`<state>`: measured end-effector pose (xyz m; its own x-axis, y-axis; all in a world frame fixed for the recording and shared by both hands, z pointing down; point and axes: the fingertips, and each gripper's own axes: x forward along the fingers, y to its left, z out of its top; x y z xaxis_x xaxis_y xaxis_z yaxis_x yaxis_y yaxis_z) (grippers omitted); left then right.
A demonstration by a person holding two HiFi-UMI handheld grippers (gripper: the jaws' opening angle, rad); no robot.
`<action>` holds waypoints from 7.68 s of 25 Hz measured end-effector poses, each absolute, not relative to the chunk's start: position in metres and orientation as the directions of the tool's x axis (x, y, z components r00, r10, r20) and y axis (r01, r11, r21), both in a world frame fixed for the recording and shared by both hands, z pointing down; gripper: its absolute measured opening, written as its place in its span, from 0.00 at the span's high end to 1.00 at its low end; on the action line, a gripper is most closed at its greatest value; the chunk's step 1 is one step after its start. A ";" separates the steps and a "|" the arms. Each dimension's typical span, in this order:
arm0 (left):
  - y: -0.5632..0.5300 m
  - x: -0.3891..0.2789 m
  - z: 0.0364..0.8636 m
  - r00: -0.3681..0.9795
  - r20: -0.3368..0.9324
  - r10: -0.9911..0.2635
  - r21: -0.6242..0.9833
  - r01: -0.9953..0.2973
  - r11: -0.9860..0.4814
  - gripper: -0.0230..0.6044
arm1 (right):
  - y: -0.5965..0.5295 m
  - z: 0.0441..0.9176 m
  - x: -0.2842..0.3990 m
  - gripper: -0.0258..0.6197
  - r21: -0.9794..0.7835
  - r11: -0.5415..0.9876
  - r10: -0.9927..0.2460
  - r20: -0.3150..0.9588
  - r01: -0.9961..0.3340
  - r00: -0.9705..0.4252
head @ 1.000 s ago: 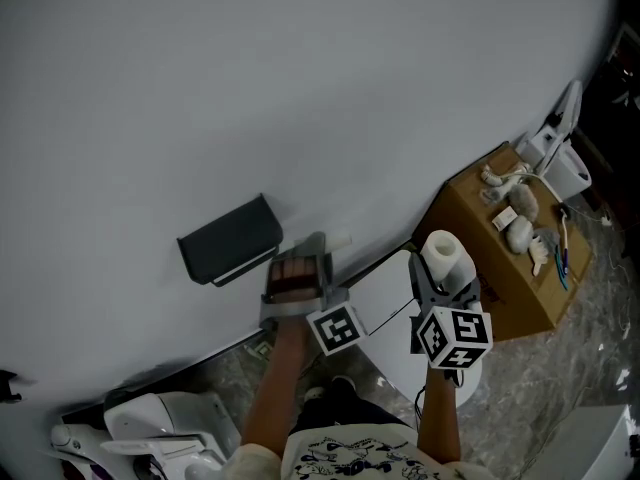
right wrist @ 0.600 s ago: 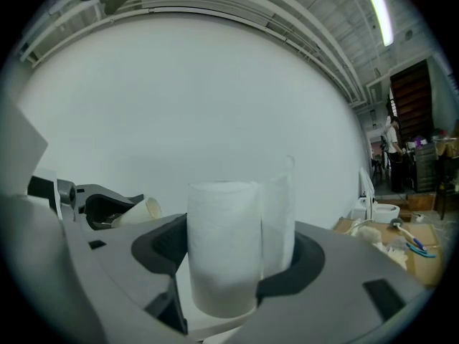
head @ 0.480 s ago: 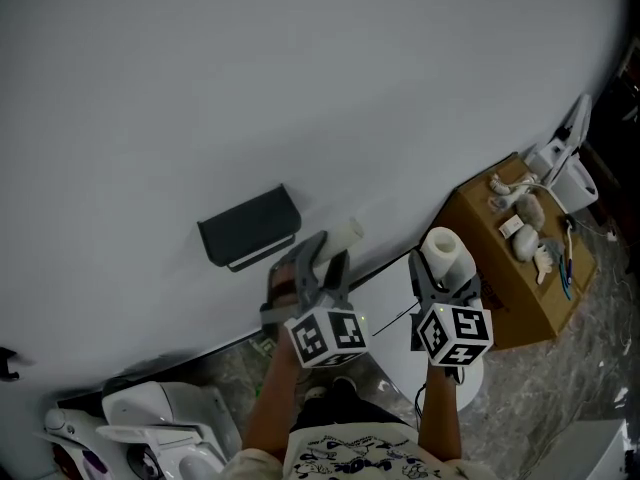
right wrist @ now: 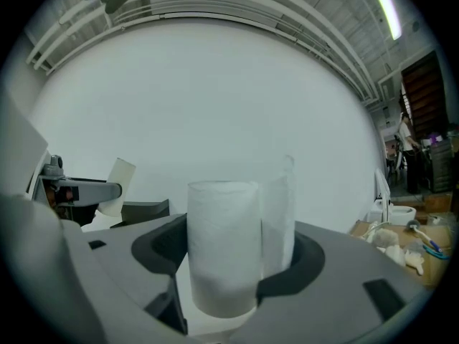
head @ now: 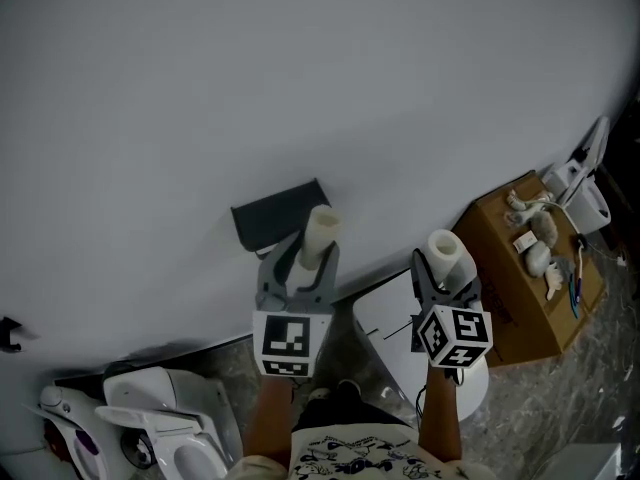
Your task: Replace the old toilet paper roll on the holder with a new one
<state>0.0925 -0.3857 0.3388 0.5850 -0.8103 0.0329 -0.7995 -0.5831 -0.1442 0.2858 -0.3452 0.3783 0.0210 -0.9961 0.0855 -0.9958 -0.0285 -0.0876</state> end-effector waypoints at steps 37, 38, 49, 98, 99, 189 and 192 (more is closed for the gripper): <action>-0.370 -0.079 0.326 0.342 -0.044 -0.939 0.050 -0.938 -0.344 0.66 | -0.447 0.443 0.171 0.49 0.727 0.274 -0.958 0.267 -0.629 -0.108; -0.370 -0.082 0.325 0.337 -0.044 -0.940 0.047 -0.940 -0.339 0.66 | -0.451 0.444 0.172 0.49 0.770 0.271 -0.960 0.264 -0.578 -0.098; -0.371 -0.092 0.325 0.302 -0.034 -0.953 0.004 -0.953 -0.302 0.66 | -0.485 0.462 0.168 0.49 0.982 0.185 -0.977 0.188 0.035 -0.099; -0.336 -0.147 0.331 0.199 -0.017 -0.980 -0.008 -0.980 -0.199 0.66 | -0.449 0.468 0.025 0.49 0.994 0.099 -0.939 0.109 0.047 -0.326; -0.335 -0.147 0.331 0.199 -0.016 -0.980 -0.009 -0.980 -0.199 0.66 | -0.448 0.468 0.023 0.49 0.994 0.101 -0.938 0.111 0.048 -0.329; -0.331 -0.098 0.293 0.283 -0.119 -0.952 -0.019 -0.959 -0.282 0.66 | -0.337 0.289 0.148 0.92 -0.012 0.198 -0.971 -0.138 -0.980 -0.195; -0.331 -0.098 0.291 0.279 -0.121 -0.953 -0.015 -0.960 -0.279 0.66 | -0.337 0.290 0.148 0.92 -0.009 0.199 -0.971 -0.134 -0.980 -0.196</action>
<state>-0.0981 -0.3307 0.2914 0.2791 -0.9526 -0.1209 -0.9601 -0.2794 -0.0147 0.1484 -0.3369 0.2896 -0.1959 -0.9715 -0.1335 -0.9800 0.1988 -0.0088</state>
